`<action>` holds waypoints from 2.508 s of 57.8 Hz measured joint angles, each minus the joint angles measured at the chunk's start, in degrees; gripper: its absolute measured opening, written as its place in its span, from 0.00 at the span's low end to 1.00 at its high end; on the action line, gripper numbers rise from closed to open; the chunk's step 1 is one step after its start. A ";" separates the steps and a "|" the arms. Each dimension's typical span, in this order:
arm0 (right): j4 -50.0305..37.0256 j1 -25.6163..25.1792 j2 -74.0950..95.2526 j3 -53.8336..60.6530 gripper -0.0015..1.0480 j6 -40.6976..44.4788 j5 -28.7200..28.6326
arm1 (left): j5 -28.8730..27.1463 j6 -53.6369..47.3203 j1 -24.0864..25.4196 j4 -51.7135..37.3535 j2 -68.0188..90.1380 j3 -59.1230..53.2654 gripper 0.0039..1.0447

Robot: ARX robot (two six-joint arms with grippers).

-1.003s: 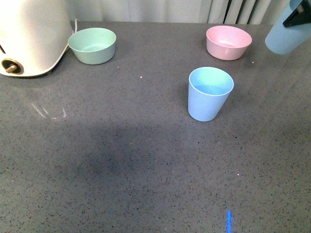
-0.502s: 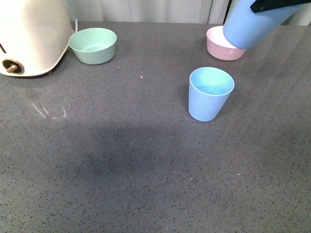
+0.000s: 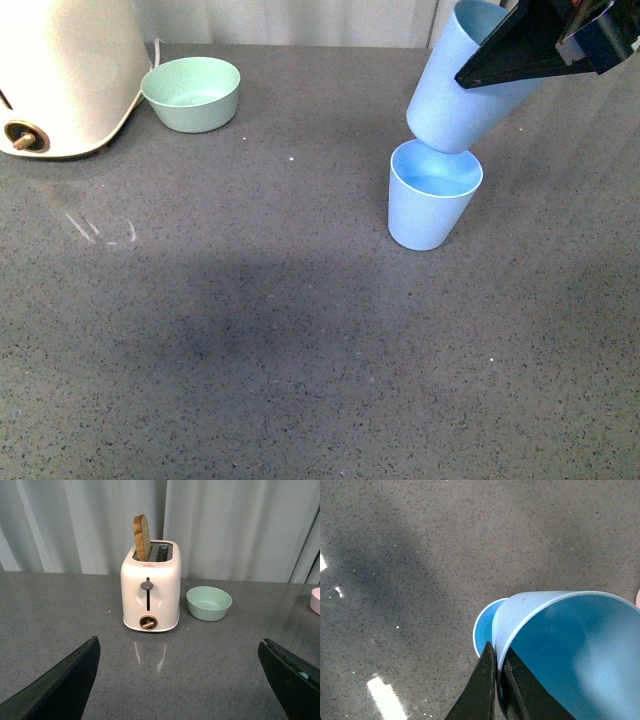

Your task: Stack blue cups with both arms

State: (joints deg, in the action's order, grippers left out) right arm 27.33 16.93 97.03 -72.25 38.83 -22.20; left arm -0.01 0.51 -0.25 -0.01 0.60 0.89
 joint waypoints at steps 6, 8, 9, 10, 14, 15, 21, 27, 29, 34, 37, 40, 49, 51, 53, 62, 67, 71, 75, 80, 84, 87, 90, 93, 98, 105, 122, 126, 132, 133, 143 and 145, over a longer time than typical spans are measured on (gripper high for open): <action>0.00 0.92 0.52 0.76 0.02 0.33 1.01 | 0.00 0.00 0.00 0.00 0.00 0.00 0.92; 0.00 0.96 0.94 0.81 0.02 0.46 1.53 | 0.00 0.00 0.00 0.00 0.00 -0.02 0.92; -0.04 0.98 1.31 0.87 0.02 0.50 1.88 | 0.00 -0.02 0.02 0.00 0.00 -0.02 0.92; -0.09 0.98 1.55 0.96 0.02 0.50 2.05 | 0.00 0.00 0.02 0.00 0.00 0.00 0.92; -0.26 0.96 2.27 1.57 0.02 0.50 2.69 | 0.00 0.00 0.00 0.00 0.02 0.00 0.92; -0.26 0.98 2.38 1.73 0.02 0.52 2.71 | 0.00 0.00 0.00 0.00 0.00 0.00 0.92; -0.37 1.20 2.58 2.21 0.02 0.52 2.73 | 0.00 0.00 0.00 0.00 0.00 0.00 0.92; -0.61 1.55 2.58 2.29 0.21 0.94 3.04 | 0.00 0.00 0.02 0.00 0.00 0.00 0.92; -1.07 1.57 2.60 2.29 0.28 0.96 3.63 | 0.00 0.00 0.00 0.00 0.00 -0.02 0.92; -2.10 1.38 2.58 2.29 0.41 0.83 2.91 | 0.00 0.00 0.00 0.00 0.00 0.00 0.92; -2.58 0.98 2.56 2.27 0.48 0.66 1.64 | 0.00 0.00 0.00 0.00 0.00 0.00 0.92; -3.39 0.31 2.23 2.27 0.56 0.02 0.17 | 0.00 0.00 0.00 0.00 0.00 -0.02 0.92; -8.81 -3.10 -1.75 3.69 0.78 -4.00 -2.84 | 0.00 0.00 0.00 0.00 0.02 -0.02 0.92; -11.23 -4.63 -4.15 5.01 0.85 -5.40 -3.26 | 0.00 0.00 0.00 0.00 0.00 -0.02 0.92; -13.03 -5.88 -6.21 6.32 0.89 -6.43 -3.69 | 0.00 0.00 0.00 0.00 0.02 0.00 0.92; -24.35 -12.79 -18.14 16.28 0.91 -13.84 -3.02 | 0.00 0.00 0.02 0.00 0.00 0.00 0.92; -24.74 -13.42 -19.43 17.49 0.91 -15.34 -2.97 | 0.02 0.00 0.00 0.00 0.00 -0.02 0.92; -24.76 -13.31 -19.39 17.75 0.91 -15.78 -3.13 | 0.00 0.00 0.00 0.00 0.00 -0.02 0.92; -32.59 -12.11 -19.63 20.96 0.86 -19.30 5.03 | 0.00 0.00 0.00 0.00 0.02 -0.02 0.92; -53.37 -11.04 -21.97 31.23 0.71 -29.31 21.62 | -0.02 0.00 0.00 0.00 0.02 -0.02 0.92; -62.03 -11.34 -24.26 36.98 0.61 -32.98 26.36 | -0.04 0.00 0.00 0.00 0.00 -0.02 0.92; -65.94 -11.93 -26.47 40.57 0.53 -35.19 26.91 | -0.02 0.00 0.00 0.00 0.00 -0.02 0.92; -67.71 -12.35 -28.57 43.50 0.45 -36.41 26.88 | -0.02 -0.02 0.00 0.00 0.02 -0.02 0.92; -68.89 -12.72 -30.91 47.23 0.33 -37.20 26.43 | 0.02 -0.02 0.00 0.00 0.00 0.00 0.92; -69.64 -13.27 -33.29 51.49 0.18 -37.83 25.77 | 0.00 -0.02 0.00 0.00 0.02 -0.02 0.92; -70.12 -16.00 -37.48 56.26 0.02 -38.25 22.23 | -0.02 0.00 0.00 0.00 0.00 -0.02 0.92; -68.17 -16.85 -47.43 64.11 0.02 -38.23 22.18 | 0.00 -0.02 0.00 0.00 0.00 -0.02 0.92; -67.12 -16.85 -49.72 65.24 0.02 -38.23 22.16 | 0.00 -0.02 0.02 0.00 0.00 0.00 0.92; -65.07 -16.85 -53.31 66.93 0.02 -38.23 22.18 | 0.00 -0.02 0.02 0.00 0.00 -0.02 0.92; -64.57 -16.85 -54.12 67.28 0.02 -38.23 22.18 | 0.00 -0.02 0.00 0.00 0.00 0.00 0.92; -61.05 -16.85 -59.39 68.87 0.02 -38.23 22.18 | 0.00 0.00 0.00 0.00 0.00 -0.02 0.92; -60.35 -16.85 -60.37 69.16 0.02 -38.23 22.16 | 0.00 -0.02 0.02 0.00 0.00 -0.02 0.92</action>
State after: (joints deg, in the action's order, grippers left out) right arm -33.01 0.08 36.67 -3.09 0.60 -0.03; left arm -0.01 0.49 -0.23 -0.01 0.60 0.86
